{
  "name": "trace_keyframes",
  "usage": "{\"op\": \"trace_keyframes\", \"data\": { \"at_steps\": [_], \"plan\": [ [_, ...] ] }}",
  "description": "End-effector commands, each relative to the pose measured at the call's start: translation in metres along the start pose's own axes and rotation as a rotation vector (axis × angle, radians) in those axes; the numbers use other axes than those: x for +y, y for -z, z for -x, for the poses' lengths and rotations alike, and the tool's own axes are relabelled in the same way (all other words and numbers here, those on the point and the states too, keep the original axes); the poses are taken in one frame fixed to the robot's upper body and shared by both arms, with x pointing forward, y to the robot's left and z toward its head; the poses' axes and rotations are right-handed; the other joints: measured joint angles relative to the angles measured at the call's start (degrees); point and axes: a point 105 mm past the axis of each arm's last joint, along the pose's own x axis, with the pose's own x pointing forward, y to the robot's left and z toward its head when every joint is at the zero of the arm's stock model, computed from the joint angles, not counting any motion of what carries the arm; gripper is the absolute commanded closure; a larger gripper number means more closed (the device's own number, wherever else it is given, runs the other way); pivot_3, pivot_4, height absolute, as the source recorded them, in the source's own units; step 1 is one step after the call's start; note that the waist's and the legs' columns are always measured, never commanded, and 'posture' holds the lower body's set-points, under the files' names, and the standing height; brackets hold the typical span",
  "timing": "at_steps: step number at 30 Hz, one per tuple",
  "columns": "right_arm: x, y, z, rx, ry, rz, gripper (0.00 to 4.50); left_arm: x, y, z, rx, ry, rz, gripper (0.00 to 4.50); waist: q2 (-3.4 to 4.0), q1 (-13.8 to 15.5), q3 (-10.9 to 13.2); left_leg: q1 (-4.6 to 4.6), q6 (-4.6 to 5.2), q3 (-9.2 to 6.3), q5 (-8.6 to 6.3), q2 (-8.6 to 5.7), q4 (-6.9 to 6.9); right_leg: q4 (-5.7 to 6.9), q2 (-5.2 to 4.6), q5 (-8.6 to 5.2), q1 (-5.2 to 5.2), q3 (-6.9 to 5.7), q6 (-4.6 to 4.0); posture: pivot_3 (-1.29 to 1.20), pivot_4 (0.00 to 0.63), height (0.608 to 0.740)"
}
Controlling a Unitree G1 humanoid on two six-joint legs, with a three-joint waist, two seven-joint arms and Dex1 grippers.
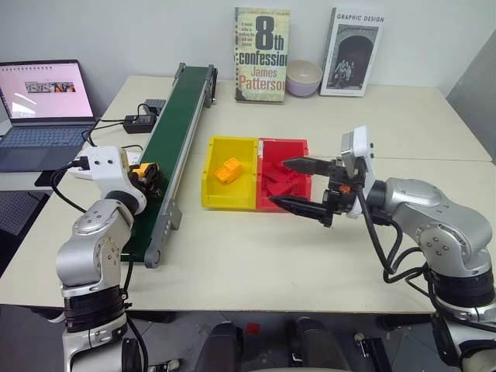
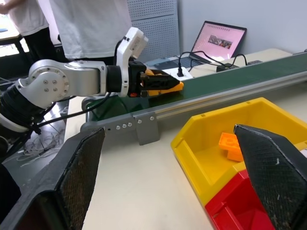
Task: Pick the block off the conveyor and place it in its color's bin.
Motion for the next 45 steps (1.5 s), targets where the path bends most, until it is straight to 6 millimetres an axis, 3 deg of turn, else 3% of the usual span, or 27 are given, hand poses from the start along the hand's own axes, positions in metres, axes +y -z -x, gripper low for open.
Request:
{"op": "trace_keyframes", "data": {
  "at_steps": [1,8,11,15,19,26,28,35,39,45],
  "plan": [
    [-0.003,-0.011,0.001,-0.043,0.016,0.045,0.00,-0.001,-0.036,0.002,-0.093,0.040,-0.019,2.94,0.00,0.0,0.0,-0.01,0.00,-0.01,0.00,0.00,0.00,0.00,0.02,0.00,0.00,-0.01,0.00,0.00,0.150,0.740],
    [-0.006,-0.014,0.008,-0.051,0.071,0.077,0.00,-0.044,-0.069,-0.002,-0.123,0.316,-0.078,2.94,-0.01,0.0,0.0,-0.02,0.00,0.01,0.00,-0.05,0.00,-0.01,0.09,0.00,0.00,-0.02,0.00,0.00,0.150,0.740],
    [-0.009,-0.009,0.012,-0.020,0.130,0.107,0.00,-0.084,-0.078,-0.007,-0.115,0.509,-0.134,2.94,-0.01,0.2,0.0,-0.04,0.00,0.00,0.00,-0.08,0.00,-0.03,0.08,0.00,0.01,-0.02,0.01,0.00,0.150,0.740],
    [-0.011,0.000,0.014,0.016,0.224,0.143,0.00,-0.127,-0.067,-0.021,-0.078,0.657,-0.200,2.94,-0.04,0.7,0.0,-0.06,0.00,0.00,0.00,-0.13,0.01,-0.06,0.07,0.00,0.03,-0.06,0.01,0.00,0.150,0.740],
    [-0.006,0.003,0.010,0.021,0.242,0.149,0.00,-0.145,-0.052,-0.032,-0.048,0.715,-0.210,2.94,-0.02,-0.3,0.0,-0.02,0.00,0.21,0.00,-0.12,0.00,-0.05,0.08,0.01,-0.03,0.01,0.04,0.00,0.150,0.740],
    [-0.007,0.011,0.018,0.049,0.346,0.150,0.00,-0.143,-0.026,-0.048,0.002,0.709,-0.257,2.94,-0.02,-0.2,0.0,-0.04,0.01,0.03,0.00,0.01,-0.04,0.03,0.20,0.01,-0.08,-0.01,0.04,0.00,0.150,0.740],
    [-0.007,0.010,0.019,0.048,0.356,0.150,0.00,-0.142,-0.025,-0.050,0.000,0.702,-0.254,2.23,-0.02,-0.2,0.0,-0.05,0.01,0.08,0.00,-0.04,-0.02,0.02,0.16,0.01,-0.08,-0.01,0.04,0.00,0.150,0.740],
    [-0.008,0.007,0.020,0.040,0.379,0.145,0.00,-0.149,-0.038,-0.049,-0.032,0.744,-0.153,0.92,-0.02,0.0,0.0,-0.08,0.01,0.10,0.00,-0.10,0.03,-0.03,0.10,0.03,-0.05,-0.01,0.08,0.00,0.150,0.740],
    [-0.009,0.008,0.022,0.042,0.380,0.140,0.00,-0.143,-0.046,-0.049,-0.039,0.744,-0.110,0.16,-0.02,0.0,0.0,-0.06,0.01,0.07,0.00,-0.08,0.03,0.00,0.12,0.03,-0.05,-0.03,0.08,0.00,0.150,0.740],
    [-0.013,0.009,0.026,0.061,0.358,0.155,0.00,-0.117,-0.051,-0.035,-0.018,0.761,-0.219,0.01,-0.02,-0.3,0.0,-0.04,0.01,0.12,0.00,-0.06,0.01,0.01,0.16,0.02,-0.07,-0.04,0.08,0.00,0.150,0.740]
  ]
}}
